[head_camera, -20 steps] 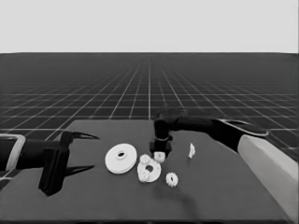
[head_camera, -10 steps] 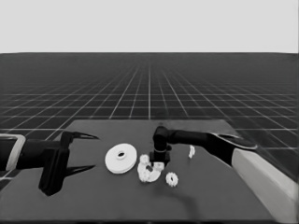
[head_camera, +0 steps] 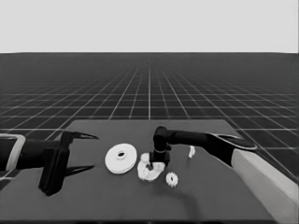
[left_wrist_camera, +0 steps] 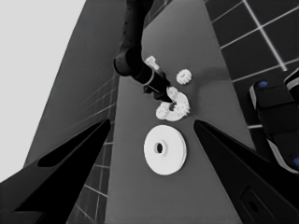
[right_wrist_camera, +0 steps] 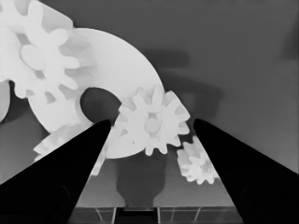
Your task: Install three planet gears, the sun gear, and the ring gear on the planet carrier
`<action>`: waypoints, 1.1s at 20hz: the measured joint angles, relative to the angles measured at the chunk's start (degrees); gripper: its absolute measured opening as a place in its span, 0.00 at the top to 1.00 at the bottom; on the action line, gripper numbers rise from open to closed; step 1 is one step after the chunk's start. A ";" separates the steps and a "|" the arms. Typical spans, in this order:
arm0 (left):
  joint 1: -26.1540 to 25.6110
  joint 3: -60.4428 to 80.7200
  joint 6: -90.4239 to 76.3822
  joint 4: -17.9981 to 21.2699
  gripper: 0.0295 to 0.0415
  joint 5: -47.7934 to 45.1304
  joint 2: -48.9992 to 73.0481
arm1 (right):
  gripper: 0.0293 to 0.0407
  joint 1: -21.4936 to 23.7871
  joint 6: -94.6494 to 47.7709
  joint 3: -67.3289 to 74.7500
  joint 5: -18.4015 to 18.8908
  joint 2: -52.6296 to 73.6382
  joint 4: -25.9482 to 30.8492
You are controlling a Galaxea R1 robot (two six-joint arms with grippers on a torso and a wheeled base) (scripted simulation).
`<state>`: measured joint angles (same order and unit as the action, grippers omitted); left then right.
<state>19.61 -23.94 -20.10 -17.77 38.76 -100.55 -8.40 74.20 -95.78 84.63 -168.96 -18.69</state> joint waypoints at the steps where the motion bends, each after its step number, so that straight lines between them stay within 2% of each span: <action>1: 0.00 0.00 0.00 0.00 0.25 0.00 0.00 | 0.19 0.00 0.00 0.00 0.00 0.00 0.00; 4: 0.00 0.00 0.00 0.00 0.25 0.00 0.00 | 0.19 0.00 0.00 0.00 0.00 0.00 0.00; 6: 0.00 0.00 0.00 0.00 0.25 0.00 0.00 | 0.19 5.53 2.77 4.70 2.41 1.36 5.16; 9: 0.00 0.00 0.00 0.00 0.25 0.00 0.00 | 0.19 8.25 3.41 5.72 3.04 1.59 7.68; 14: 0.00 0.00 0.00 0.00 0.25 0.00 0.00 | 0.19 8.82 3.48 5.83 3.16 1.61 8.30; 15: 0.00 0.00 0.00 0.00 0.25 0.00 0.00 | 0.19 8.74 8.02 16.60 3.91 7.56 8.01; 17: 0.00 0.00 0.00 0.00 0.25 0.00 0.00 | 0.19 8.66 11.10 25.10 4.49 13.19 7.91; 22: 0.00 0.00 0.00 0.00 0.25 0.00 0.00 | 0.19 8.72 12.23 28.79 4.70 15.69 7.91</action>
<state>19.61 -23.94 -20.10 -17.77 38.76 -100.55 0.31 86.43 -66.99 89.33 -153.27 -10.77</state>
